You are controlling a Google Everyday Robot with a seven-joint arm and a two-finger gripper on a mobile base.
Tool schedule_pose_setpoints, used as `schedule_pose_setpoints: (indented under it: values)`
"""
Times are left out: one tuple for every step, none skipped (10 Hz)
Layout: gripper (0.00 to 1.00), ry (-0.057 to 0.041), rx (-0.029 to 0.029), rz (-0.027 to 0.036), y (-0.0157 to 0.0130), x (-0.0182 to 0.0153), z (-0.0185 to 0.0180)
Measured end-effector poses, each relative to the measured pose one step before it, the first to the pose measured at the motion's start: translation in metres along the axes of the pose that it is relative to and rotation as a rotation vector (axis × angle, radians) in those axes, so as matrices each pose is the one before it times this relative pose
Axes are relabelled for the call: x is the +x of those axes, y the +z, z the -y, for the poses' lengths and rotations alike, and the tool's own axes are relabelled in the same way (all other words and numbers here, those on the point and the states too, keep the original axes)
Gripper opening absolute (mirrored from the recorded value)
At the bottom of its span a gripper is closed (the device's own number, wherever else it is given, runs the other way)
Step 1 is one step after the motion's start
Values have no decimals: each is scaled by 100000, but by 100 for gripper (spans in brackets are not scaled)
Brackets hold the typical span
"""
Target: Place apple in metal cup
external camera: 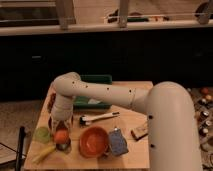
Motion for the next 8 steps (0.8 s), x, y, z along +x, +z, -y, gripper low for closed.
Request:
schedule_pose_setpoints:
  values:
    - [0,176,-164,622,-24,-104,0]
    - [0,310,-289,820,32,-119,-73]
    - [0,249,24,341,-3,-78,22]
    - [0,380,-158,444,23,-106,-39]
    - [0,369,-147,523,28,-152,-23]
    - [0,351,-96,503,-2,-112,-19]
    - [0,445,-302,881,49,-129,-74]
    - [0,278,-198,802,50,-92,37]
